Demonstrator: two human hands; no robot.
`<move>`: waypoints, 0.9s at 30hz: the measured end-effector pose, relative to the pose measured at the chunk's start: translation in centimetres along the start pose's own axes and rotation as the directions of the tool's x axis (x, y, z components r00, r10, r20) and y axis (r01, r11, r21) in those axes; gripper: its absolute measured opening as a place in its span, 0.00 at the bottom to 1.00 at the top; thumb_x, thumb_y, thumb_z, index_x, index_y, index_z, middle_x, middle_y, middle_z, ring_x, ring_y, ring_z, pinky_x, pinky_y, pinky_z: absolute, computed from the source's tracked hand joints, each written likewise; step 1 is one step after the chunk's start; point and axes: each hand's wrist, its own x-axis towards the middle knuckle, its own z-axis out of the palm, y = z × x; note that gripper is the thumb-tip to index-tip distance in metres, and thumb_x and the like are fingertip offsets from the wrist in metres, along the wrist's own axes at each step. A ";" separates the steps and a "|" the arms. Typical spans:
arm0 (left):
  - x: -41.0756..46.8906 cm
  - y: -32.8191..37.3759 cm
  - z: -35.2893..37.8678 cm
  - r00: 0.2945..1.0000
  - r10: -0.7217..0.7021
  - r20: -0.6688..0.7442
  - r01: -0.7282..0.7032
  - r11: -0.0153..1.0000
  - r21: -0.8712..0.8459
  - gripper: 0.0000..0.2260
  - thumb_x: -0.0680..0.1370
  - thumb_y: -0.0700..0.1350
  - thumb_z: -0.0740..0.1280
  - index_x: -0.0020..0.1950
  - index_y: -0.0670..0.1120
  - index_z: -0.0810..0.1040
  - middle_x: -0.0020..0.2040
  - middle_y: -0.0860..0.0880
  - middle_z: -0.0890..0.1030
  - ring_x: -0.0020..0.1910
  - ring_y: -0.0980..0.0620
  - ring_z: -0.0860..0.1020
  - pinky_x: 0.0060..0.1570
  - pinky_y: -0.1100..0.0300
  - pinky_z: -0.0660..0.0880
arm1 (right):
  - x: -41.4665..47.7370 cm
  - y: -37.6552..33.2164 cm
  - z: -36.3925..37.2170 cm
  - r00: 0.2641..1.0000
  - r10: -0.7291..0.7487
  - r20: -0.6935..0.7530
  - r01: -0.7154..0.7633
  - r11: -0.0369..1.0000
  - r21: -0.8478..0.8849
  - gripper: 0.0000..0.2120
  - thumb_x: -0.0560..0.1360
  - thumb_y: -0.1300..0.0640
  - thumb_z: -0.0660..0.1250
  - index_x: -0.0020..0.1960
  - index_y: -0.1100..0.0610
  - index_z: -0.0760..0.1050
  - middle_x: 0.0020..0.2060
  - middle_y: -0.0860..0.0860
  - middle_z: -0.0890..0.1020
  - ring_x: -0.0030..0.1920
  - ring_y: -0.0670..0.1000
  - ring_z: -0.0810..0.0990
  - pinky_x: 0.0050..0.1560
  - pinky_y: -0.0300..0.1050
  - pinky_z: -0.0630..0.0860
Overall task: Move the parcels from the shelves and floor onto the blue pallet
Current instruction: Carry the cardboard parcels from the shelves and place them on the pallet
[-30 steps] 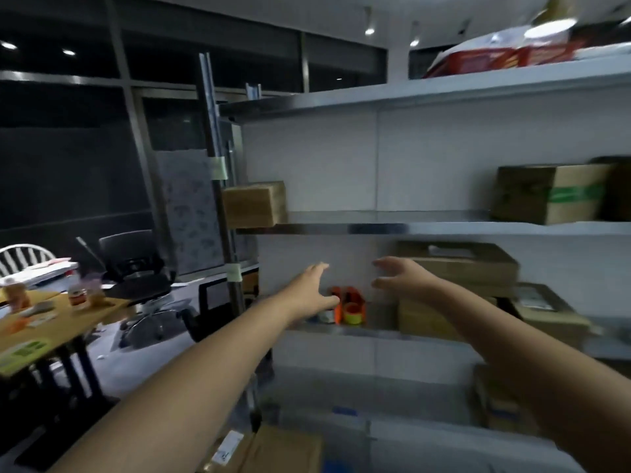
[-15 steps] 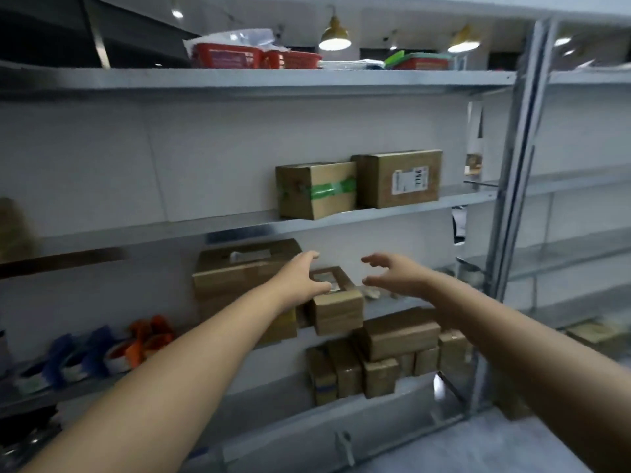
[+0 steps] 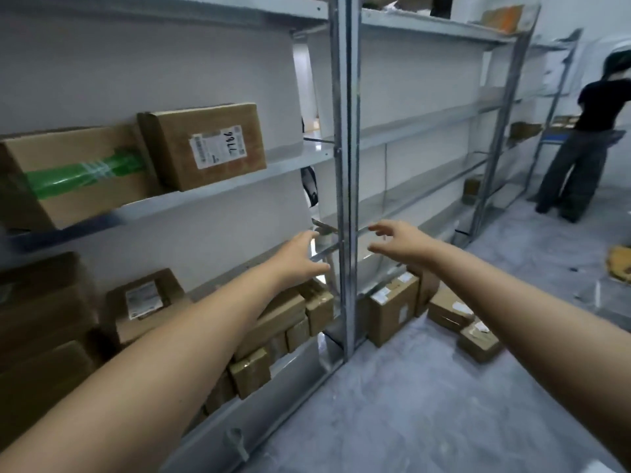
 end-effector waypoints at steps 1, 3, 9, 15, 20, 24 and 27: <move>1.6 0.4 0.8 0.999 0.026 0.019 -0.026 1.000 -0.003 0.33 0.75 0.50 0.72 0.77 0.47 0.62 0.75 0.47 0.66 0.72 0.47 0.67 0.61 0.60 0.66 | 0.4 1.5 -0.4 0.999 0.037 -0.023 -0.036 0.999 0.014 0.25 0.77 0.55 0.67 0.72 0.57 0.68 0.69 0.56 0.73 0.69 0.54 0.71 0.65 0.45 0.68; 4.6 1.0 2.4 0.996 0.069 0.057 -0.068 0.998 -0.010 0.35 0.75 0.50 0.72 0.78 0.47 0.60 0.76 0.47 0.64 0.73 0.47 0.65 0.64 0.59 0.65 | 1.2 4.0 -1.1 0.994 0.103 -0.039 -0.103 0.995 0.013 0.25 0.77 0.55 0.68 0.72 0.57 0.68 0.69 0.56 0.73 0.69 0.54 0.71 0.67 0.47 0.69; 14.8 3.0 6.2 0.966 0.220 0.137 -0.214 0.975 -0.059 0.35 0.76 0.47 0.71 0.78 0.47 0.58 0.78 0.47 0.62 0.75 0.47 0.63 0.71 0.52 0.65 | 6.2 9.4 -3.3 0.962 0.229 -0.146 -0.232 0.973 -0.003 0.25 0.76 0.55 0.67 0.72 0.56 0.69 0.69 0.54 0.73 0.67 0.52 0.73 0.66 0.47 0.70; 24.3 4.5 9.8 0.915 0.332 0.231 -0.309 0.942 -0.130 0.34 0.76 0.46 0.71 0.78 0.47 0.59 0.76 0.46 0.64 0.72 0.48 0.67 0.60 0.60 0.66 | 11.3 14.0 -5.9 0.897 0.379 -0.227 -0.386 0.923 0.016 0.24 0.77 0.54 0.68 0.72 0.56 0.70 0.69 0.53 0.74 0.69 0.51 0.71 0.65 0.43 0.67; 31.7 6.1 13.7 0.879 0.373 0.299 -0.322 0.924 -0.205 0.35 0.75 0.46 0.72 0.78 0.46 0.59 0.76 0.47 0.64 0.73 0.48 0.65 0.60 0.62 0.62 | 14.1 18.9 -6.7 0.837 0.481 -0.262 -0.482 0.874 0.066 0.25 0.77 0.54 0.68 0.72 0.55 0.69 0.70 0.53 0.72 0.70 0.50 0.70 0.65 0.43 0.66; 36.1 8.6 17.8 0.824 0.418 0.382 -0.378 0.909 -0.177 0.36 0.73 0.47 0.72 0.78 0.47 0.59 0.76 0.47 0.63 0.73 0.48 0.65 0.62 0.61 0.64 | 14.8 23.0 -8.0 0.799 0.534 -0.279 -0.531 0.842 0.093 0.25 0.77 0.53 0.68 0.72 0.53 0.69 0.70 0.52 0.72 0.70 0.49 0.69 0.64 0.41 0.64; 39.8 11.3 21.1 0.802 0.442 0.403 -0.389 0.897 -0.211 0.37 0.73 0.48 0.72 0.78 0.49 0.58 0.77 0.48 0.62 0.74 0.48 0.64 0.65 0.58 0.64 | 15.6 27.1 -10.1 0.755 0.579 -0.307 -0.569 0.812 0.133 0.25 0.77 0.52 0.68 0.72 0.54 0.68 0.70 0.52 0.71 0.70 0.50 0.69 0.67 0.45 0.66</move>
